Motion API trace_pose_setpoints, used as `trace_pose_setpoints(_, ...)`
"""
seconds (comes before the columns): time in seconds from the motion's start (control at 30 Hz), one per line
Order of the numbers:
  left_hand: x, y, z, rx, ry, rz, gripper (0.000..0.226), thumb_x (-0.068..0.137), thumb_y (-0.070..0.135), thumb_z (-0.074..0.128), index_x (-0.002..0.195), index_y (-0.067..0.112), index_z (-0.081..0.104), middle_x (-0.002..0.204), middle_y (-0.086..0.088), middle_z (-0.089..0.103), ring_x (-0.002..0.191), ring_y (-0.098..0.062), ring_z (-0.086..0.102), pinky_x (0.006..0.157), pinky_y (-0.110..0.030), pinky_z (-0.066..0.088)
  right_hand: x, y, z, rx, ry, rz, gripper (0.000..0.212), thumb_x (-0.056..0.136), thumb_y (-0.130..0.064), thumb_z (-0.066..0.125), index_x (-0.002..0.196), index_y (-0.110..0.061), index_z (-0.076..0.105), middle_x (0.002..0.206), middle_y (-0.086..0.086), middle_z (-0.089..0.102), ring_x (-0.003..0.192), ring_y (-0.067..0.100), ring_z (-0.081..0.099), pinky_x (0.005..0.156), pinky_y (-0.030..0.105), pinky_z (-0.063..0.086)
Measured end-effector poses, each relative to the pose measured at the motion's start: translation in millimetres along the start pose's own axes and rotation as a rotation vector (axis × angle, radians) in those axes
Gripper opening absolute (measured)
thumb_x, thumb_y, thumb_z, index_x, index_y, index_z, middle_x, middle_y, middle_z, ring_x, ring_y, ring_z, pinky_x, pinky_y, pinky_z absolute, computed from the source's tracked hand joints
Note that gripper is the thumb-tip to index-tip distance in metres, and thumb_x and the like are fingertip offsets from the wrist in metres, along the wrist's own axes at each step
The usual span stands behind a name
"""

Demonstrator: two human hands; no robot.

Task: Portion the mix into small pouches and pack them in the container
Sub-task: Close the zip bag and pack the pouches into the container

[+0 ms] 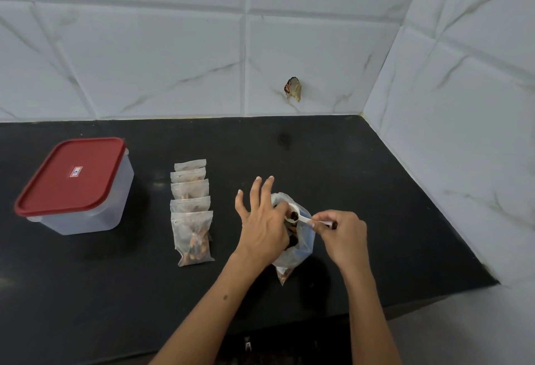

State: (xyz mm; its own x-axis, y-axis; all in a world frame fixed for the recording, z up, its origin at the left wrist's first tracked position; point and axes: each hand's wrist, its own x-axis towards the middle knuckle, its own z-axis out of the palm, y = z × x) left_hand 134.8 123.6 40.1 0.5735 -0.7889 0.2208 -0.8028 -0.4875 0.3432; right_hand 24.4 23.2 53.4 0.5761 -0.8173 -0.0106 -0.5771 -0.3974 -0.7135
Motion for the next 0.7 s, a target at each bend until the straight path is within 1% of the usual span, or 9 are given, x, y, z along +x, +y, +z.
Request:
trace_pose_setpoints(0.07,0,0,3,-0.013,0.014,0.009,0.024,0.082,0.016,0.049,0.096,0.022,0.068,0.154,-0.015,0.028,0.146,-0.036,0.011,0.109,-0.06,-0.003,0,-1,0,-0.008,-0.005,0.003,0.009,0.083,-0.02,0.073,0.091,-0.021,0.074,0.078,-0.016,0.062,0.076,-0.002,0.058,0.061,0.011,0.039)
trace_pose_setpoints(0.17,1,-4,7,-0.026,0.032,0.007,0.014,0.07,0.024,0.056,0.07,0.024,0.07,0.134,-0.01,0.054,0.137,-0.037,0.035,0.106,-0.056,0.001,-1,0,-1,-0.004,0.001,0.006,0.008,0.082,-0.02,0.073,0.09,-0.021,0.074,0.079,-0.015,0.064,0.077,-0.001,0.058,0.061,0.011,0.038)
trace_pose_setpoints(0.23,1,-6,8,-0.022,0.059,0.005,0.006,0.065,0.024,0.068,0.06,0.021,0.068,0.123,-0.005,0.06,0.133,-0.036,0.039,0.106,-0.054,0.001,-2,0,-1,-0.011,0.007,0.005,0.008,0.082,-0.021,0.073,0.09,-0.021,0.074,0.081,-0.013,0.065,0.078,-0.001,0.059,0.061,0.01,0.038)
trace_pose_setpoints(0.27,1,-6,5,-0.018,0.056,-0.005,0.006,0.065,0.024,0.07,0.061,0.02,0.069,0.122,-0.003,0.06,0.134,-0.035,0.038,0.106,-0.053,-0.001,-2,0,0,-0.013,0.01,0.008,0.008,0.082,-0.021,0.073,0.09,-0.021,0.074,0.081,-0.013,0.065,0.078,0.0,0.059,0.06,0.01,0.038)
trace_pose_setpoints(0.33,2,-3,0,-0.009,0.025,-0.029,0.006,0.071,0.025,0.068,0.072,0.019,0.07,0.128,0.001,0.054,0.14,-0.029,0.026,0.107,-0.051,-0.006,-2,0,1,-0.013,0.014,0.019,0.009,0.082,-0.022,0.073,0.091,-0.02,0.074,0.081,-0.013,0.065,0.077,0.0,0.059,0.06,0.011,0.038)
trace_pose_setpoints(0.4,2,-2,-2,0.004,-0.021,-0.04,0.012,0.078,0.027,0.064,0.088,0.021,0.068,0.135,0.004,0.046,0.143,-0.024,0.015,0.108,-0.051,-0.009,-3,-1,1,-0.023,0.012,0.029,0.01,0.083,-0.022,0.073,0.092,-0.02,0.073,0.082,-0.012,0.065,0.077,0.0,0.058,0.06,0.011,0.038)
trace_pose_setpoints(0.5,2,-3,-2,0.014,-0.07,-0.028,0.024,0.08,0.026,0.062,0.104,0.024,0.064,0.141,0.003,0.038,0.144,-0.024,0.009,0.109,-0.053,-0.009,-4,-2,2,-0.031,0.019,0.032,0.011,0.083,-0.022,0.072,0.094,-0.02,0.073,0.085,-0.01,0.067,0.078,0.001,0.059,0.06,0.01,0.038)
trace_pose_setpoints(0.63,0,-4,1,0.022,-0.125,0.04,0.033,0.085,0.025,0.056,0.117,0.031,0.064,0.156,-0.002,0.022,0.147,-0.029,-0.003,0.109,-0.056,-0.014,-5,-3,1,0.007,0.038,0.028,0.01,0.083,-0.022,0.072,0.093,-0.021,0.073,0.083,-0.012,0.066,0.079,0.0,0.058,0.062,0.01,0.038)
trace_pose_setpoints(0.7,0,-6,4,0.029,-0.132,0.04,0.03,0.085,0.024,0.056,0.113,0.03,0.066,0.156,-0.003,0.022,0.147,-0.031,0.0,0.108,-0.054,-0.013,-6,-3,0,0.044,0.044,0.027,0.008,0.084,-0.021,0.072,0.091,-0.021,0.073,0.081,-0.014,0.065,0.078,-0.001,0.058,0.063,0.011,0.038)
